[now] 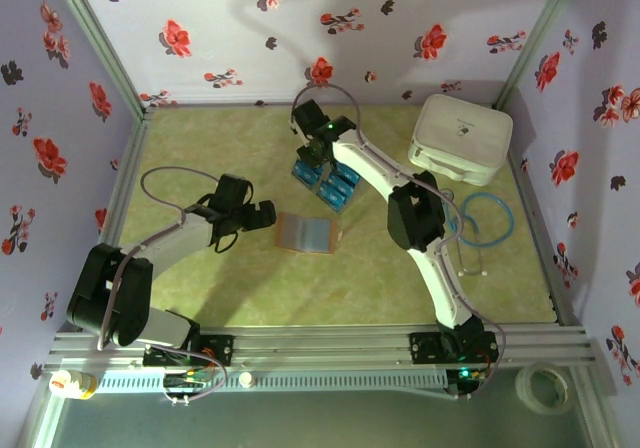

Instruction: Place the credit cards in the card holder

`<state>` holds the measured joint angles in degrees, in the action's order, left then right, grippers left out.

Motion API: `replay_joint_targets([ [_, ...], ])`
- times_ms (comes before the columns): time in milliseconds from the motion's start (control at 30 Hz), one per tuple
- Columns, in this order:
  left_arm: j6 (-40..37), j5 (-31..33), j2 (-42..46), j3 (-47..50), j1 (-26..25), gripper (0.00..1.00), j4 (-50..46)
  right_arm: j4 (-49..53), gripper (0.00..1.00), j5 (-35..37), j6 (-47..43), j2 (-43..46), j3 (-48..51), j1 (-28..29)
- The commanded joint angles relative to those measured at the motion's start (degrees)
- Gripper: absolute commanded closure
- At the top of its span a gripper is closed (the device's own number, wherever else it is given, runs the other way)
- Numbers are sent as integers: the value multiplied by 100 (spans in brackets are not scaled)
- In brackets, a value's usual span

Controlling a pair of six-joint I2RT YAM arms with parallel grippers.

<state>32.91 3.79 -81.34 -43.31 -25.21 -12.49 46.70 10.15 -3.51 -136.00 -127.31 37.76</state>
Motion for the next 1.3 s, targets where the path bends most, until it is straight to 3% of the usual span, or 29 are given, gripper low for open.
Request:
replay_joint_targets([
  [0, 66, -78, 83, 41, 42, 0, -3, 85, 74, 92, -123, -127, -115, -40],
  [1000, 80, -90, 75, 56, 43, 0, 32, 237, 88, 114, -260, -286, -385, -40],
  [1067, 84, -98, 84, 68, 43, 0, 38, 252, 94, 107, -269, -287, -387, -40],
  [1267, 83, -100, 86, 67, 41, 0, 45, 293, 99, 128, -291, -270, -460, -40],
])
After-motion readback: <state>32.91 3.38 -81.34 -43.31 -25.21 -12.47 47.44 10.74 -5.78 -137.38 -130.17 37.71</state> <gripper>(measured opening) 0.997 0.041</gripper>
